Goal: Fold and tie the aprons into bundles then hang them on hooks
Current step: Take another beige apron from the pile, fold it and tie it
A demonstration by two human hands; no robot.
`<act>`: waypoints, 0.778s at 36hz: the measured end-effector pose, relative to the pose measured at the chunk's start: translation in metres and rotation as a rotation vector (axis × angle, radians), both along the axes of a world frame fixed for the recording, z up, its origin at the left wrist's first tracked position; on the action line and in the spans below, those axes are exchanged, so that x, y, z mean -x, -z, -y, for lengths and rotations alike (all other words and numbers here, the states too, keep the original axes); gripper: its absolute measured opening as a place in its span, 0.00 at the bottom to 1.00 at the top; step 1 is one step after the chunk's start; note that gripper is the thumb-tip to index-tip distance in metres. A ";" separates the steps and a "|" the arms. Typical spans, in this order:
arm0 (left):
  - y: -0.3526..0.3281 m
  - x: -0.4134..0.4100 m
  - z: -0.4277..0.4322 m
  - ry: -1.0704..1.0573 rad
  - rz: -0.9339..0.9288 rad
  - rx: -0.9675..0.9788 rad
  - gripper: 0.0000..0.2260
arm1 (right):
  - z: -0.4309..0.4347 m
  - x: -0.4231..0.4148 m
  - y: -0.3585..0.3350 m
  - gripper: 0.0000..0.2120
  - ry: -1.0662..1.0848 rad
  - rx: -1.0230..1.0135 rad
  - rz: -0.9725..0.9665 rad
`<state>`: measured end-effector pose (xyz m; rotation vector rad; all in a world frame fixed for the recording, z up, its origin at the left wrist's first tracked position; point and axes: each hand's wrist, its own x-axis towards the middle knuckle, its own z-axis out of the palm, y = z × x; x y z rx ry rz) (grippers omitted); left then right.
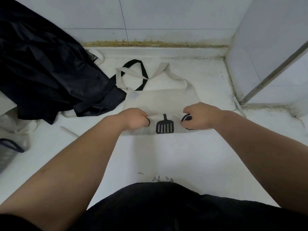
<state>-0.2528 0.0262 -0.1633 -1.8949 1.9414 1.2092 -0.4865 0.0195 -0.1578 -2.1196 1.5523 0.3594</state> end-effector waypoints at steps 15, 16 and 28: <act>0.058 0.026 -0.027 0.385 0.233 0.410 0.34 | -0.021 -0.017 0.061 0.38 0.012 0.182 -0.175; 0.062 0.025 -0.028 0.410 0.250 0.426 0.37 | -0.023 -0.016 0.063 0.43 0.017 0.162 -0.161; 0.068 0.012 -0.022 0.369 0.185 0.460 0.44 | -0.024 -0.004 0.072 0.54 -0.004 0.158 -0.087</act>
